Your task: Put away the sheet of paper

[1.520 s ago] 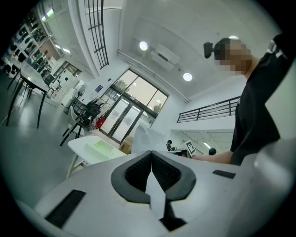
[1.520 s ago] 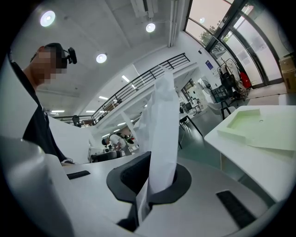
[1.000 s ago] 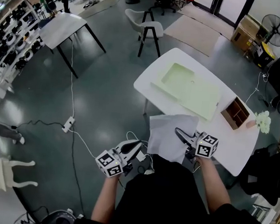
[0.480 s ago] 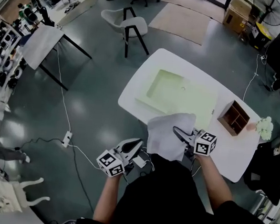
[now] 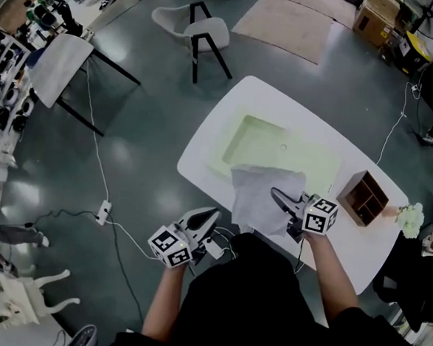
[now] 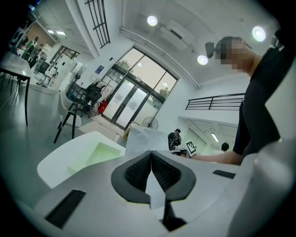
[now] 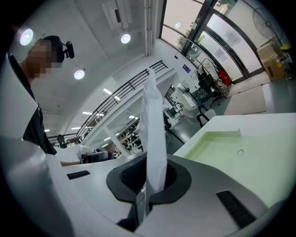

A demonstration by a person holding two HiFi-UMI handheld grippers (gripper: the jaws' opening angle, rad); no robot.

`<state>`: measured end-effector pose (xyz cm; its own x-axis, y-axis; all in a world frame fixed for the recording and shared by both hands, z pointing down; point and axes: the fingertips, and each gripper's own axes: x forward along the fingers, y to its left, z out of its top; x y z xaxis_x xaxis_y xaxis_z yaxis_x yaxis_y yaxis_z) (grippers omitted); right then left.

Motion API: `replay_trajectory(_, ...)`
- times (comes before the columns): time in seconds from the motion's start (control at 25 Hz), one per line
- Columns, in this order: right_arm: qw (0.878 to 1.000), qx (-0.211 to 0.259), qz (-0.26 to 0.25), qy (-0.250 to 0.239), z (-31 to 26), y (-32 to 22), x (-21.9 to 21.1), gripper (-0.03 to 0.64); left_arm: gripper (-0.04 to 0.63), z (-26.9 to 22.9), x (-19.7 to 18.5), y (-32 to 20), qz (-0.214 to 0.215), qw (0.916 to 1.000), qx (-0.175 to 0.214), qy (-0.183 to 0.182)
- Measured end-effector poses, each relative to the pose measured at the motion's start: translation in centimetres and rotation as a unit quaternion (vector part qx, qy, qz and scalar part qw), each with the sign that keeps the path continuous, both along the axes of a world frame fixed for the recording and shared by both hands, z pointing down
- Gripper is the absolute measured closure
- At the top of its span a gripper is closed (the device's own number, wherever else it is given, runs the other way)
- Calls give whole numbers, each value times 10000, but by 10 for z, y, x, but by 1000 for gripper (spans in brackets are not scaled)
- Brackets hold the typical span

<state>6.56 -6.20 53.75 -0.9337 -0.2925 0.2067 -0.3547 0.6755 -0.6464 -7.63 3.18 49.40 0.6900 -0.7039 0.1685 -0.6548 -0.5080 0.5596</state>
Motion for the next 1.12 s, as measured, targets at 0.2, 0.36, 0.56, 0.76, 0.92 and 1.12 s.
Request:
replay_trajectory(0.2, 9998, -62, 211, 6, 8, -30, 9, 618, 591, -1, 3, -24, -8, 10000, -18, -64)
replay_trajectory(0.36, 9994, -138, 319, -37, 14, -50, 15, 618, 591, -1, 6, -46, -58, 9999, -82, -48)
replay_trajectory(0.56, 9988, -224, 420, -95, 20, -68, 21, 618, 591, -8, 11, -64, -74, 9999, -39, -117)
replay_trajectory(0.76, 9976, -271, 553, -311, 20, -92, 23, 618, 591, -12, 18, -77, 27, 9993, -9, -374)
replay_trajectory(0.92, 9968, -325, 654, -334, 25, -104, 29, 618, 591, -17, 22, -81, -2, 9993, 44, -378)
replay_trajectory(1.12, 9947, -435, 872, -336, 38, -117, 43, 618, 591, -13, 24, -90, -194, 9990, 73, -401)
